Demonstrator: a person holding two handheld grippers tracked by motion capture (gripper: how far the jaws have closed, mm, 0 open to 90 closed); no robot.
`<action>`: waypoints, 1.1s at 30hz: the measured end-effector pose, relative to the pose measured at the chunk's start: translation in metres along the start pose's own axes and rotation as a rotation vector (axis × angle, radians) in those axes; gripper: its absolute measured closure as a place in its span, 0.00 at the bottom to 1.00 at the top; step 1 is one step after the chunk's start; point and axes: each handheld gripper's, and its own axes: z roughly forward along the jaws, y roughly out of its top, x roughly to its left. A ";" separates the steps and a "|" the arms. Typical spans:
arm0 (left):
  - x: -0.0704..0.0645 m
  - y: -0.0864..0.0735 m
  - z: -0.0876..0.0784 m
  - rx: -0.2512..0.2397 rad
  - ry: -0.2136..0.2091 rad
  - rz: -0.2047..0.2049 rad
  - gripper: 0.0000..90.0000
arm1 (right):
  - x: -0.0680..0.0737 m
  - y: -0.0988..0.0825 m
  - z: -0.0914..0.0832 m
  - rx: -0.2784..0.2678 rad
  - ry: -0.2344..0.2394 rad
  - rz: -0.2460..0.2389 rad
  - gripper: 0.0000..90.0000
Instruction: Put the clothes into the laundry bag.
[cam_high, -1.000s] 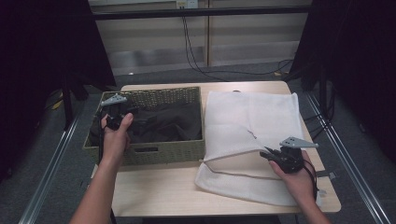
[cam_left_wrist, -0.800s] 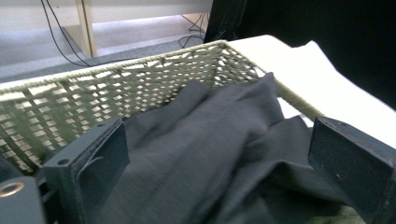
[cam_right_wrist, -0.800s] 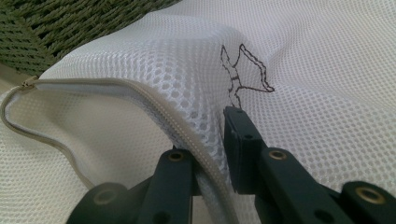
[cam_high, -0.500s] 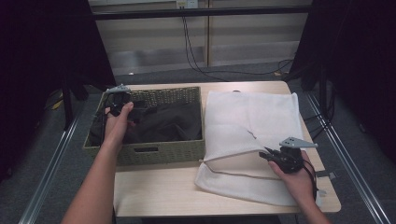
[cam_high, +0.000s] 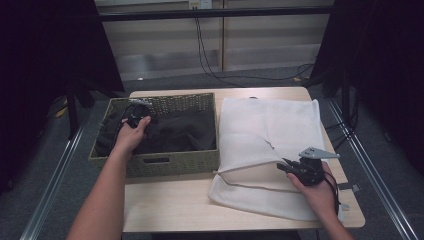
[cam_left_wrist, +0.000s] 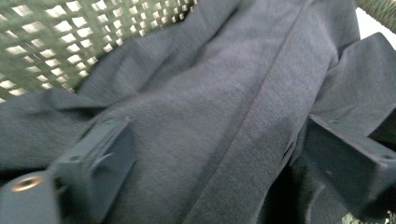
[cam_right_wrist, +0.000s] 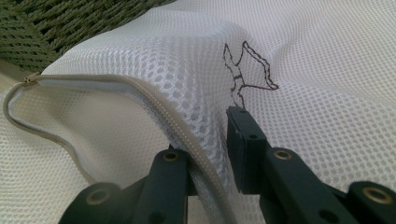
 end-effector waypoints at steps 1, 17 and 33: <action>0.002 -0.001 0.002 0.000 0.001 -0.016 0.09 | 0.000 0.000 0.000 0.000 -0.001 0.002 0.86; -0.012 -0.008 0.040 0.347 0.109 0.230 0.00 | 0.000 -0.002 0.005 0.021 0.011 -0.005 0.84; -0.023 -0.002 0.051 0.425 0.254 0.224 0.31 | 0.003 -0.004 0.009 0.044 -0.001 -0.023 0.90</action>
